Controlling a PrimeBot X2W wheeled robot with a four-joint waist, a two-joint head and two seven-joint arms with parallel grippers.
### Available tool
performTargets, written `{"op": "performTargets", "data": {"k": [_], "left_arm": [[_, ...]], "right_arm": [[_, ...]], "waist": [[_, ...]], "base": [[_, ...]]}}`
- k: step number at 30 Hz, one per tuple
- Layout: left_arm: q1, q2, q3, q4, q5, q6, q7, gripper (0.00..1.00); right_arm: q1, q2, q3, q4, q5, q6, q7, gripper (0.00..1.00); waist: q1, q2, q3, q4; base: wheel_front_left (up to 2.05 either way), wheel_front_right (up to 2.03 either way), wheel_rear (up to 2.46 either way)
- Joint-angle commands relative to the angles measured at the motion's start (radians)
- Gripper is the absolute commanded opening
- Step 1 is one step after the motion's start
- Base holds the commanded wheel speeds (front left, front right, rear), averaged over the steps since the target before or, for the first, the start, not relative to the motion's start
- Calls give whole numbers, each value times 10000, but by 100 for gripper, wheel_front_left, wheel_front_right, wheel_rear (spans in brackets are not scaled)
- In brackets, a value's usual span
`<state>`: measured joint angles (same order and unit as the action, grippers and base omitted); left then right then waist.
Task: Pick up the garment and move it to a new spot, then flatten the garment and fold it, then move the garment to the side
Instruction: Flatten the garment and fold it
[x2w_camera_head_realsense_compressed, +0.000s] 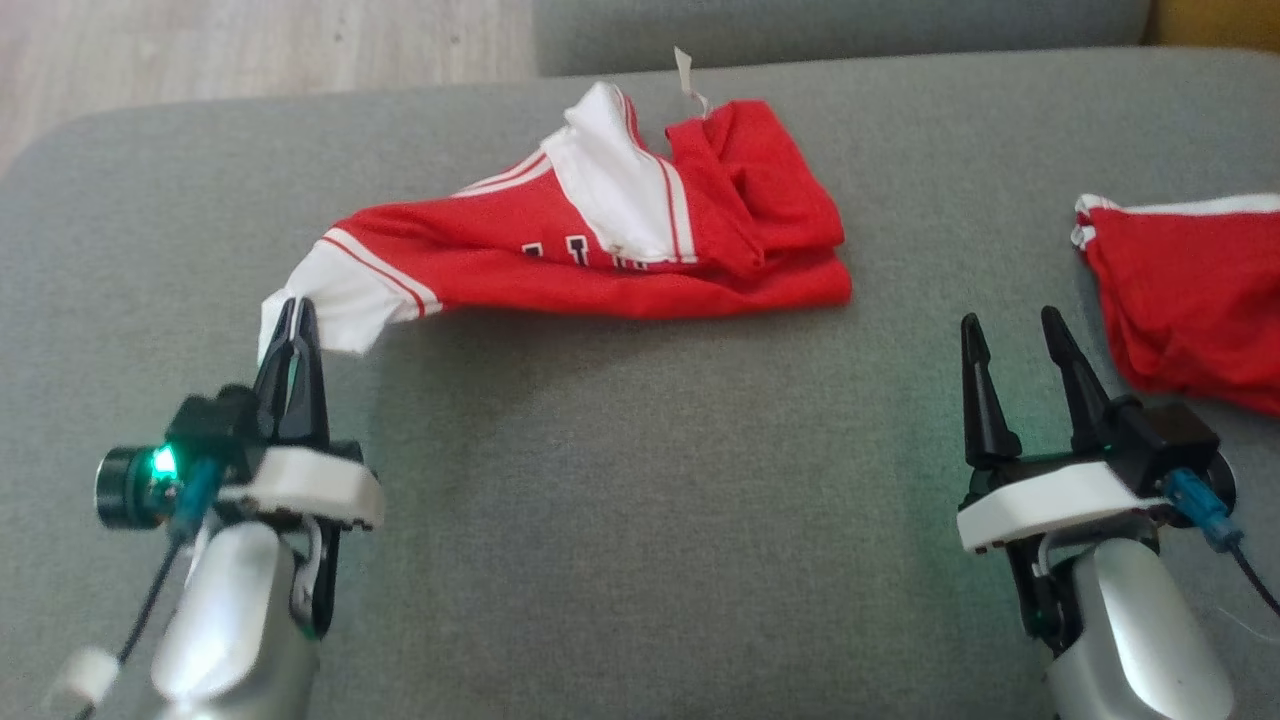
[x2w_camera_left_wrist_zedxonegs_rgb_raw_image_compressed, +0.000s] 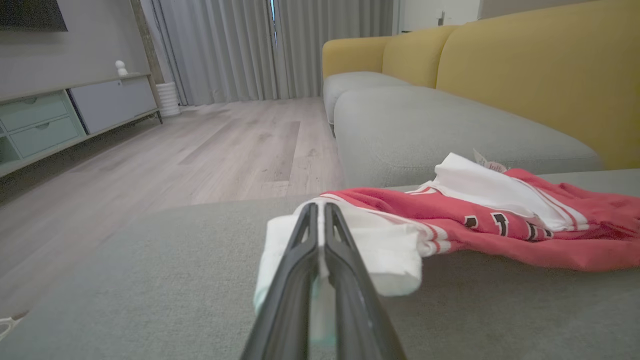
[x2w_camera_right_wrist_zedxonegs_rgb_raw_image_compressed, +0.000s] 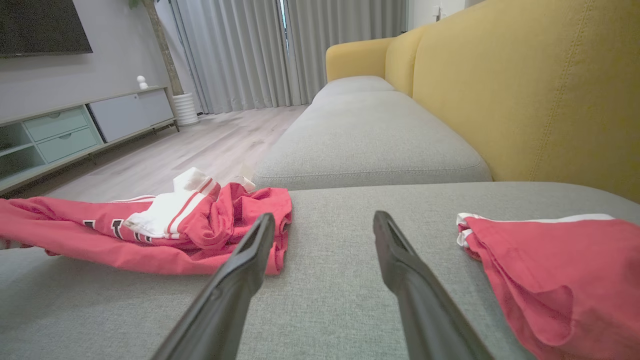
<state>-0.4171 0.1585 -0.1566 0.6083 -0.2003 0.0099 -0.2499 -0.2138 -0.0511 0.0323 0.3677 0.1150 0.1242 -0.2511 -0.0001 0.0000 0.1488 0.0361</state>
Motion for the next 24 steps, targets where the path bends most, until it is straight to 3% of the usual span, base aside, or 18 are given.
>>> {"op": "performTargets", "data": {"k": [1, 6, 10, 13, 14, 15, 24], "left_arm": [[325, 449, 458, -1020, 195, 195, -114, 0], [1635, 509, 607, -2476, 370, 343, -116, 0], [2318, 580, 591, -2894, 497, 477, -116, 0], [2835, 542, 306, -2975, 488, 306, 244, 0], [2916, 548, 168, -2954, 514, 214, 434, 66], [2938, 535, 125, -2974, 515, 215, 503, 100], [2501, 78, 66, -3527, 386, 428, 73, 100]], "right_arm": [[-105, 8, 212, -225, 84, 65, -107, 100], [17, 8, 217, -69, 176, 65, -107, 100], [60, 8, 230, 11, 217, 65, -107, 100], [89, 9, 179, 39, 247, 65, -107, 100], [105, 9, 186, 59, 254, 65, -107, 100], [119, 9, 219, 87, 249, 65, -107, 100], [26, 9, 422, 146, 258, 65, -107, 100]], "waist": [[1, 0, -252, 156], [1, 0, -650, 349], [1, 0, -832, 435], [1, 0, -882, 547], [1, 0, -892, 590], [1, 0, -892, 619], [1, 0, -769, 639]], "base": [[0, 0, 0], [0, 0, 0], [0, 0, 0], [0, 0, 0], [0, 0, 0], [0, 0, 0], [0, 0, 0]]}}
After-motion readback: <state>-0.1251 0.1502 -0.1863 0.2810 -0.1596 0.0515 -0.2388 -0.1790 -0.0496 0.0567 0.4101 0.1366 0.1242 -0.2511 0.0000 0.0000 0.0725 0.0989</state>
